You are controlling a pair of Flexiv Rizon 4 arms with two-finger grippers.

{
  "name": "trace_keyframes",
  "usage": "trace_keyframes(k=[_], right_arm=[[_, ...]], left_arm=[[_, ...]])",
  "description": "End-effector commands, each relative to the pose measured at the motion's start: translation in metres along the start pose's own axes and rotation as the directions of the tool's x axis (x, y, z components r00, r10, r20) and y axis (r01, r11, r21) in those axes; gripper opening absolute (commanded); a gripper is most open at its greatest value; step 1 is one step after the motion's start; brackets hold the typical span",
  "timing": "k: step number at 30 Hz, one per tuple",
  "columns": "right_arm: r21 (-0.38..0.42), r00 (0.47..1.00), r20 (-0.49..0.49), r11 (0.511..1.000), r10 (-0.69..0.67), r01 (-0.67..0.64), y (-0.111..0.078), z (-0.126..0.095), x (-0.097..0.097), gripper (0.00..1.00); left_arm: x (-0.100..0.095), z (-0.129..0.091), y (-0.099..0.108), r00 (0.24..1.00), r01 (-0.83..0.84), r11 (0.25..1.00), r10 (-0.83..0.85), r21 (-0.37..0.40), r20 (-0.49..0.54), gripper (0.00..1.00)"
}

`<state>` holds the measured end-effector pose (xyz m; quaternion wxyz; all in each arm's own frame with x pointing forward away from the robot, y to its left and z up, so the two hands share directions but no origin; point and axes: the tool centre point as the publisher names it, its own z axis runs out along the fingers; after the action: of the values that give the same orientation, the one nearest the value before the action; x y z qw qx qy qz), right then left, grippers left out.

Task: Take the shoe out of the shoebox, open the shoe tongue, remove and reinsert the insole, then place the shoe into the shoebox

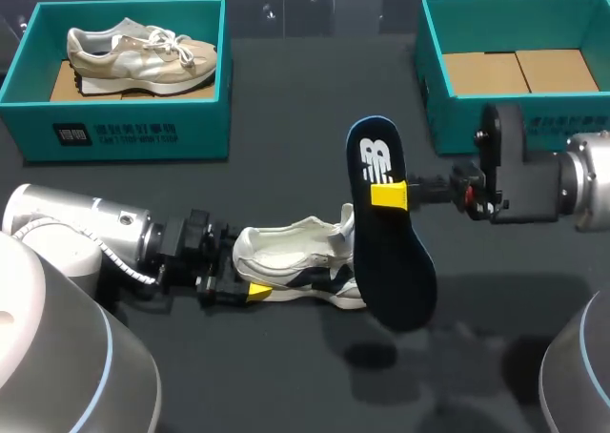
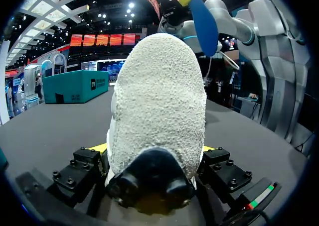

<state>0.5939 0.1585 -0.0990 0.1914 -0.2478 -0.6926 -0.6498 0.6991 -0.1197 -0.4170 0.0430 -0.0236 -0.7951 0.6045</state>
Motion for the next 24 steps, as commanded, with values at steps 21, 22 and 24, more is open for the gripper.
trace_keyframes(k=[21, 22, 24], right_arm=[[-0.038, 1.000, 0.012, 0.999, 0.008, -0.008, -0.010, -0.005, 0.009, 0.00], [-0.038, 1.000, 0.012, 0.999, 0.008, -0.008, -0.010, -0.005, 0.009, 0.00], [-0.038, 1.000, 0.012, 0.999, 0.008, -0.008, -0.010, -0.005, 0.009, 0.00]], left_arm=[[0.002, -0.008, -0.004, 1.000, 0.028, 0.999, -0.028, -0.036, -0.004, 1.00], [0.003, -0.009, -0.004, 1.000, 0.029, 0.999, -0.029, -0.044, -0.007, 1.00], [0.003, -0.013, -0.005, 1.000, 0.021, 0.997, -0.022, -0.070, -0.005, 1.00]])
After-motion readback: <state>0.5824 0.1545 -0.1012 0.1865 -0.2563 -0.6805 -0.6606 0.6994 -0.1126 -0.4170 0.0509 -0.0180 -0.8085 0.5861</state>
